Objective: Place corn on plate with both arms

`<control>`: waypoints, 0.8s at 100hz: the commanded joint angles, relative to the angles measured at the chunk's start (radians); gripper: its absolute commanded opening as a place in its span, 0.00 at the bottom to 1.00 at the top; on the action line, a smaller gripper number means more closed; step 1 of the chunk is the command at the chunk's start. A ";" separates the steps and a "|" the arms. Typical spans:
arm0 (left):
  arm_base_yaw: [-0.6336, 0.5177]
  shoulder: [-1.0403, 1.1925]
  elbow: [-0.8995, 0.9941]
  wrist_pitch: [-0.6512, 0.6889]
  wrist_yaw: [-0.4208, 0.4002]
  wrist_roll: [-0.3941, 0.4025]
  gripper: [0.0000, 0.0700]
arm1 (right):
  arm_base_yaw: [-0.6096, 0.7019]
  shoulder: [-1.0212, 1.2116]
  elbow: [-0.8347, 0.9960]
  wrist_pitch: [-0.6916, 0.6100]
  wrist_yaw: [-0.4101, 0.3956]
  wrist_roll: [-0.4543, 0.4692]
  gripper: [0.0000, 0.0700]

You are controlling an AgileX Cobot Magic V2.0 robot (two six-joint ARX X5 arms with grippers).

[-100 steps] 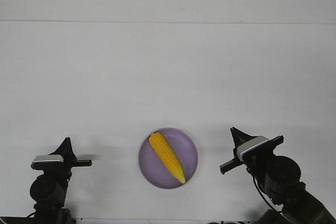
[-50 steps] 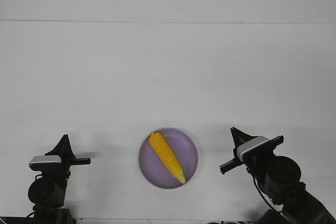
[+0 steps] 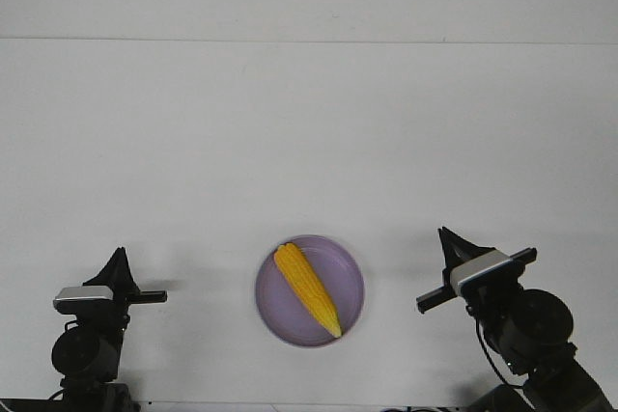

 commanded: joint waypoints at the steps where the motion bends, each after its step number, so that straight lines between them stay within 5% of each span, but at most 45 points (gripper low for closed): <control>1: 0.002 -0.002 -0.021 0.010 0.001 0.005 0.02 | -0.123 -0.064 -0.097 0.085 -0.100 -0.026 0.03; 11: 0.002 -0.002 -0.021 0.010 0.001 0.005 0.02 | -0.303 -0.196 -0.269 0.180 -0.180 -0.014 0.03; 27: 0.002 -0.002 -0.021 0.010 0.001 0.005 0.02 | -0.470 -0.366 -0.457 0.184 -0.183 0.013 0.03; 80: 0.002 -0.002 -0.021 0.010 0.001 0.005 0.02 | -0.515 -0.444 -0.602 0.236 -0.186 0.019 0.03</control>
